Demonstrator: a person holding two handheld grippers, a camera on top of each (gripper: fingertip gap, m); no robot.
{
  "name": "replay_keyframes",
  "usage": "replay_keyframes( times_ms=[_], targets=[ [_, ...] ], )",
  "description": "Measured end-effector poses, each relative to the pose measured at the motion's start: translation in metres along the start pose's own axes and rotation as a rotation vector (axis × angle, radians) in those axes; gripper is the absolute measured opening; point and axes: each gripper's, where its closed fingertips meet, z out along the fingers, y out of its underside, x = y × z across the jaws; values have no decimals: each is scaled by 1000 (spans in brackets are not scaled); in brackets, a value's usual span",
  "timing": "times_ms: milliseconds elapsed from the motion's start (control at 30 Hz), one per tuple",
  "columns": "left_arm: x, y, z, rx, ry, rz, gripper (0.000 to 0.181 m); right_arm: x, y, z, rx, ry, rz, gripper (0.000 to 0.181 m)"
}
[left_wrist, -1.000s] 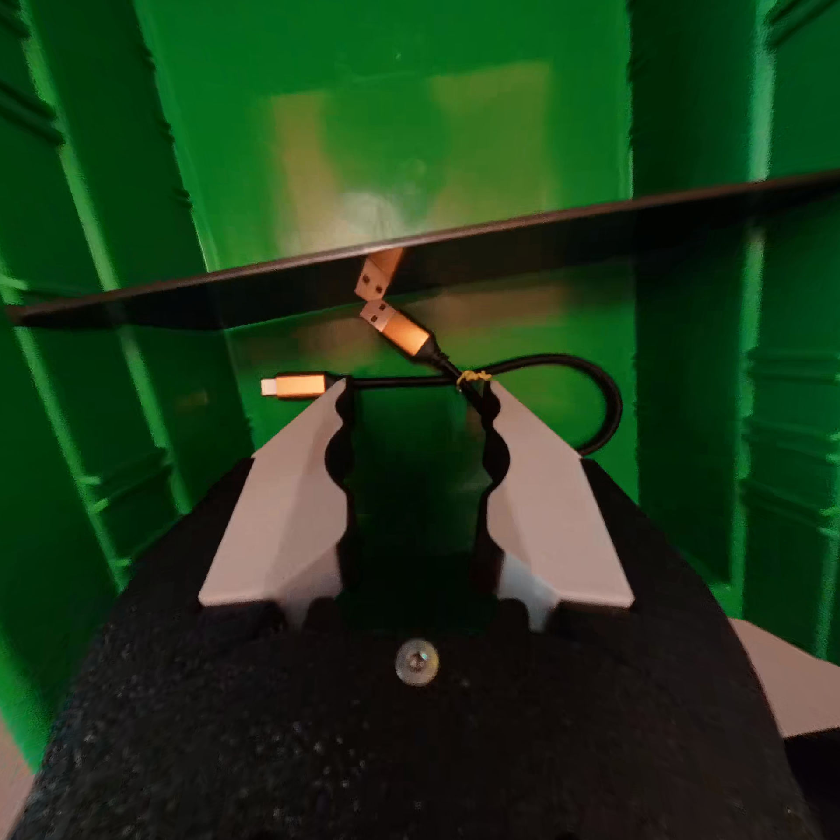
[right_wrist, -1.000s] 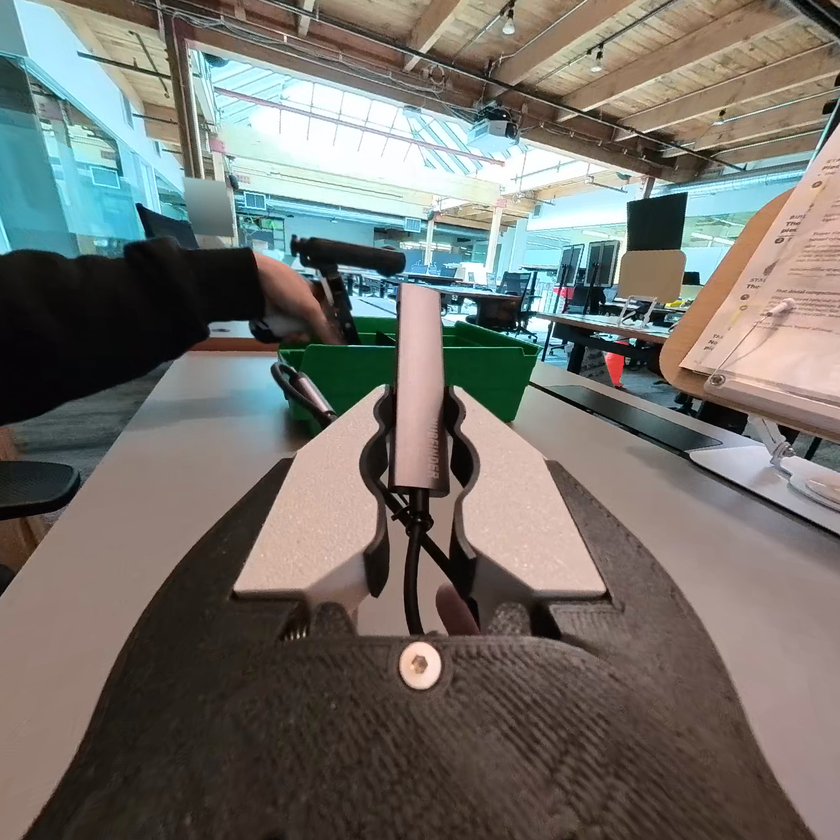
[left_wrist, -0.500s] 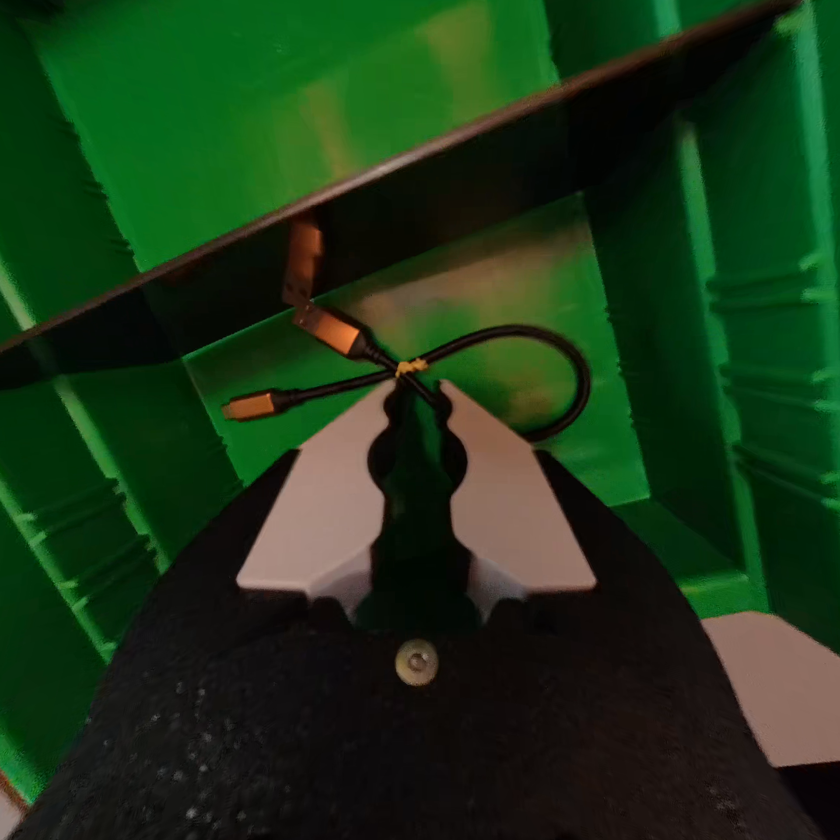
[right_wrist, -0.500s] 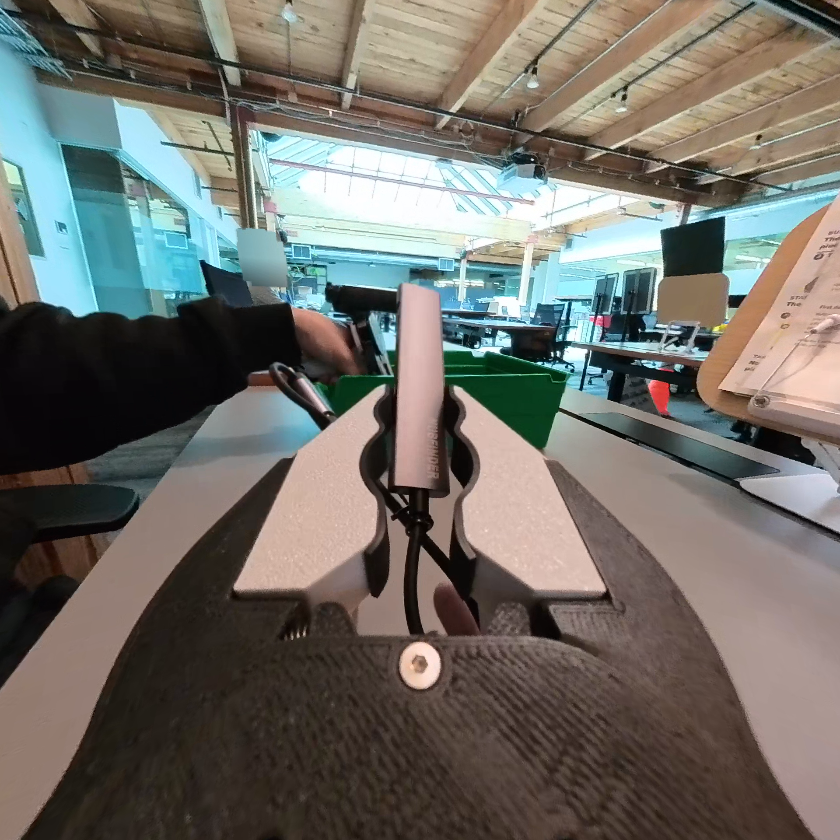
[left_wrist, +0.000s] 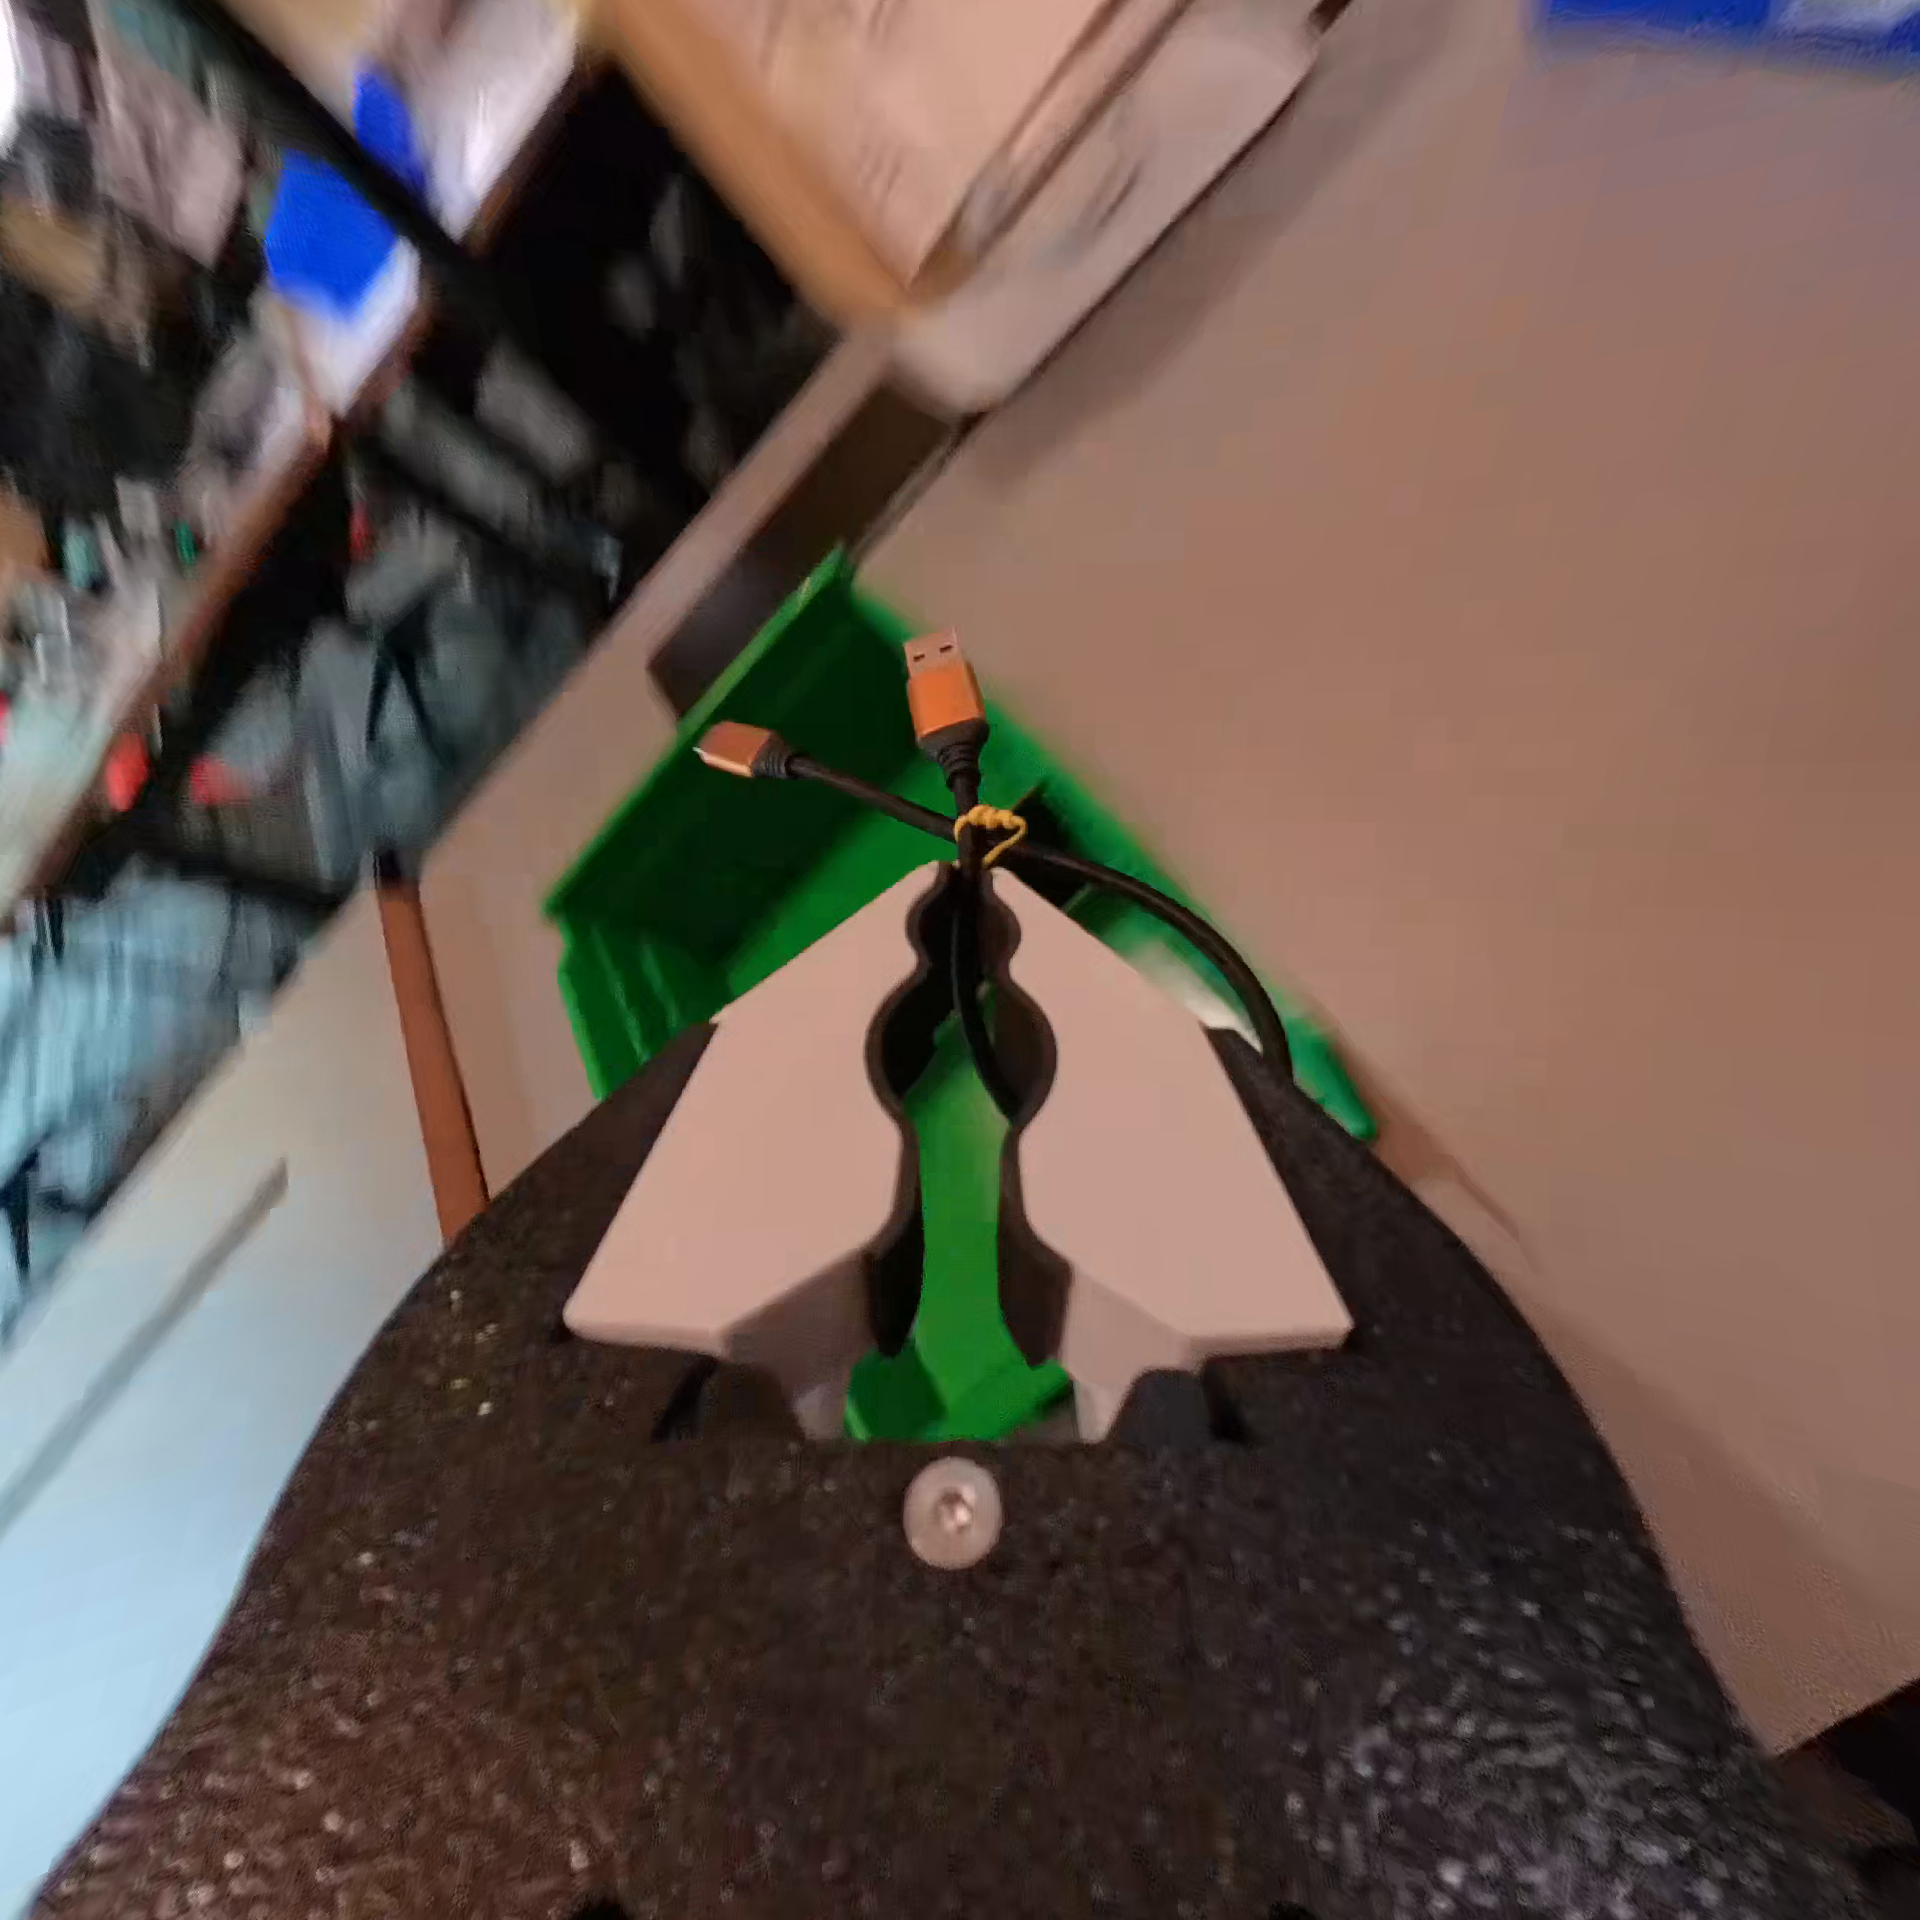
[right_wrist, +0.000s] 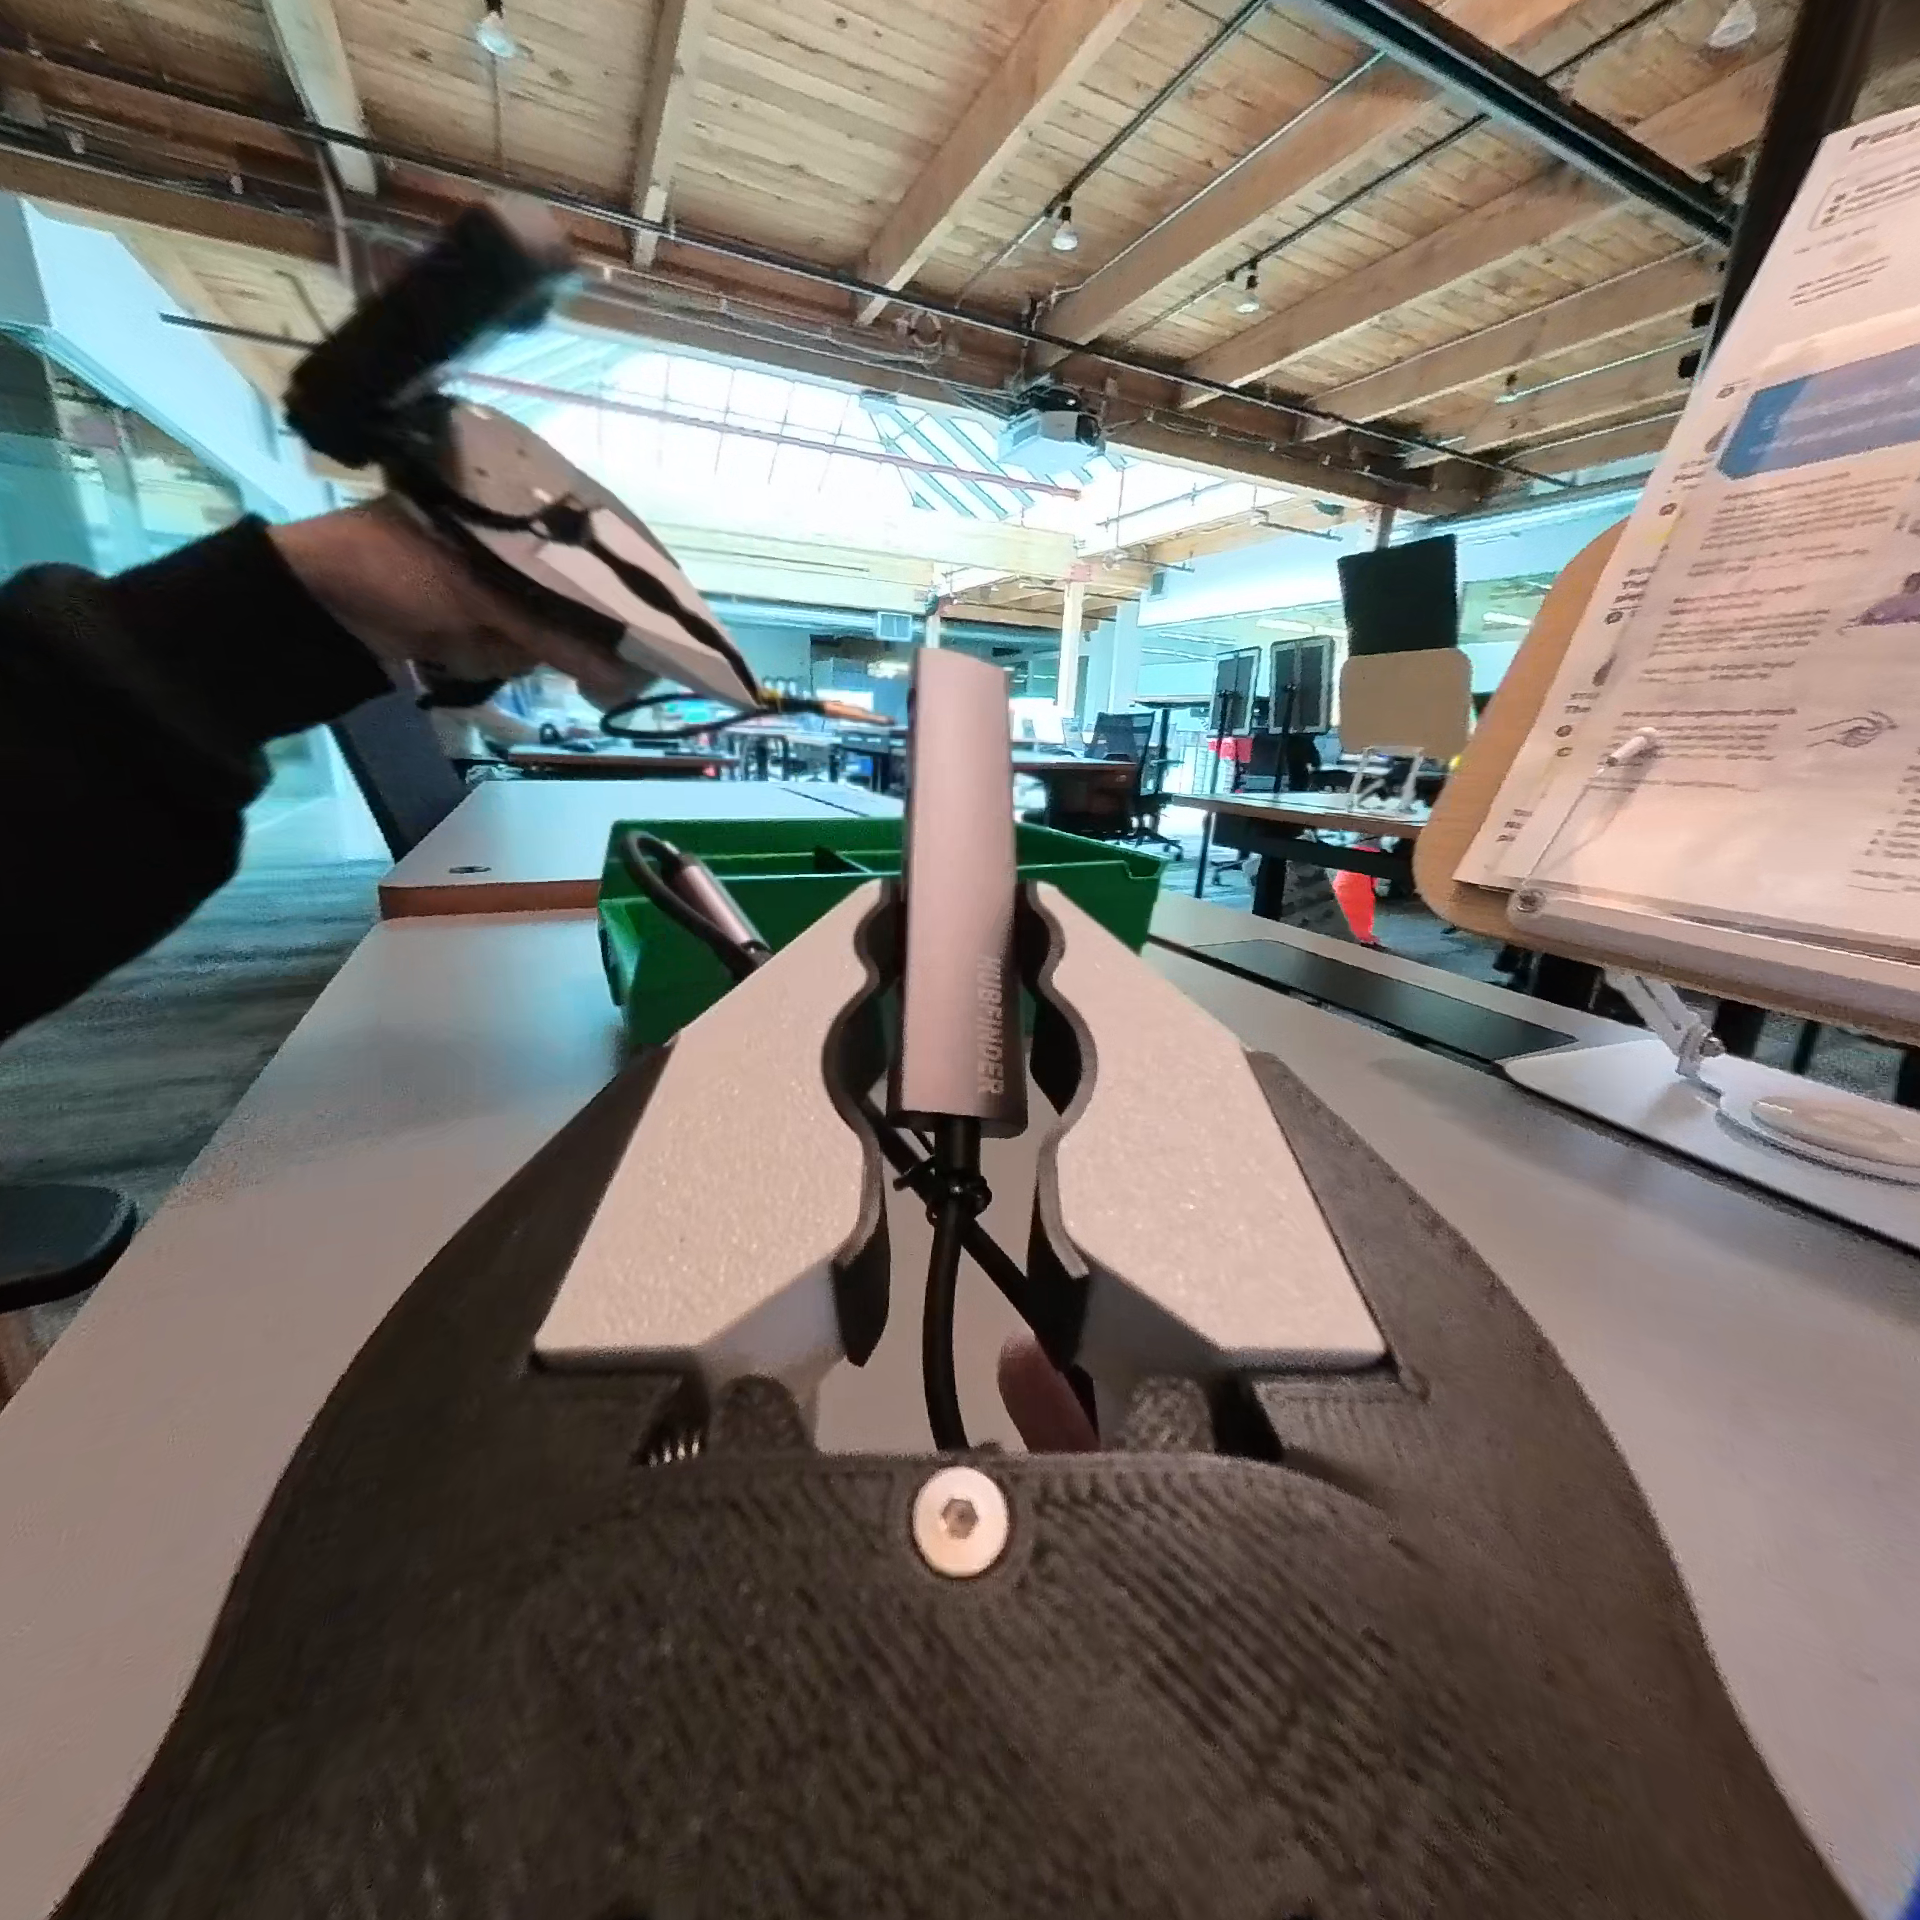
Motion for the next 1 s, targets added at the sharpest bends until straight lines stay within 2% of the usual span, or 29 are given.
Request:
replay_keyframes(
  times_ms=[33, 100, 167, 267, 333, 400, 467, 567, 633, 733, 833, 933, 1000],
  targets=[
    [16, -22, -8, 90, 37, 68, 1, 3, -2, -1, 12, 17, 5, 21],
    [54, -49, -18, 225, 119, 185, 2, 9, -7, -4, 41, 45, 19, 21],
    [100, -53, -16, 294, 229, 333, 2, 13, -13, -8, 76, 62, 30, 21],
    [160, -22, 5, 271, 400, 511, 2, 19, -19, -13, 107, 96, 22, 21],
    [192, 5, 17, 242, 531, 553, 2, 18, -18, -13, 106, 83, 41, 21],
    [207, 26, 30, 207, 598, 551, 2, 17, -16, -13, 100, 80, 41, 21],
    [216, 48, 37, 139, 678, 523, 2, 15, -13, -11, 81, 72, 31, 21],
    [222, 64, 38, 71, 746, 468, 5, 12, -10, -9, 52, 65, -2, 21],
    [220, 61, 39, 50, 730, 395, 21, 12, -9, -8, 43, 67, -14, 21],
    [211, 57, 50, -71, 633, 196, 40, 12, -6, -7, 35, 66, -8, 21],
    [213, 47, 64, -156, 523, -50, 38, 10, -5, -6, 26, 69, -17, 21],
    [218, 30, 73, -132, 492, -240, 32, 9, -4, -6, 17, 65, -26, 21],
    [213, 26, 85, -137, 437, -303, 30, 10, -4, -6, 14, 69, -31, 21]
  ],
)
